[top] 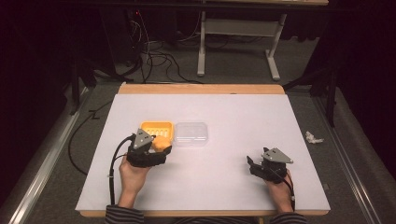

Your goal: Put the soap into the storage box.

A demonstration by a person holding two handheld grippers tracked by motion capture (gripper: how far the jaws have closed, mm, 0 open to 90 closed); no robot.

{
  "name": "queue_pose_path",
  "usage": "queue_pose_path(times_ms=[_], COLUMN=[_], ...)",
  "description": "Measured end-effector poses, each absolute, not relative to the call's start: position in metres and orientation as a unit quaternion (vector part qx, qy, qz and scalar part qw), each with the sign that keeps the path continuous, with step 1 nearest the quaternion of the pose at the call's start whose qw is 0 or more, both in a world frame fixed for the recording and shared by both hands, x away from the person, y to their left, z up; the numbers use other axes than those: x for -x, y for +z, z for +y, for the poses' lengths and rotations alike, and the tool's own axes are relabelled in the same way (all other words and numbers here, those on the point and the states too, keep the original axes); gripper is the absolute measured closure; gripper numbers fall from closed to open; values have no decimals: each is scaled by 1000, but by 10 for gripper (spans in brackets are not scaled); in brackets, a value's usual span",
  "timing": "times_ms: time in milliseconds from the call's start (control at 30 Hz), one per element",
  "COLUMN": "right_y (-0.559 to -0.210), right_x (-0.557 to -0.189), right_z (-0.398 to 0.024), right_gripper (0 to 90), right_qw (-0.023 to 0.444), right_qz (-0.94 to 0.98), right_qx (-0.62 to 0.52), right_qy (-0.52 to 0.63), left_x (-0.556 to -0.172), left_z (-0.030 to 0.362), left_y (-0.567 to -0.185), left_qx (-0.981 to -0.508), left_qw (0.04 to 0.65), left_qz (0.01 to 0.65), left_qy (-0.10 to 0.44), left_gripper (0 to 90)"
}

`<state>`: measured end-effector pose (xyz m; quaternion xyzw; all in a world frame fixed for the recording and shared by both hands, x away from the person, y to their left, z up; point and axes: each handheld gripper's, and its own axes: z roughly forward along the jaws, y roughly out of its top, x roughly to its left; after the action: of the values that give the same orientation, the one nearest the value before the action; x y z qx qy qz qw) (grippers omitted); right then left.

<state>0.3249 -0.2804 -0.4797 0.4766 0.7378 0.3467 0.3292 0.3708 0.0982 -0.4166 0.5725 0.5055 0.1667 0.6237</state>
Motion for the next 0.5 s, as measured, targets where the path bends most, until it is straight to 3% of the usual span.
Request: queue_pose_path(times_ms=[500], right_y=[-480], right_x=[-325], right_z=[-281], right_gripper=[272], right_qw=[329], right_qz=[738], right_qx=[-477], right_qy=[347], left_x=[-394], left_z=[108], left_y=[-416], left_qx=[-565], left_qw=[615], left_qz=[519], left_qy=[181], left_gripper=[278])
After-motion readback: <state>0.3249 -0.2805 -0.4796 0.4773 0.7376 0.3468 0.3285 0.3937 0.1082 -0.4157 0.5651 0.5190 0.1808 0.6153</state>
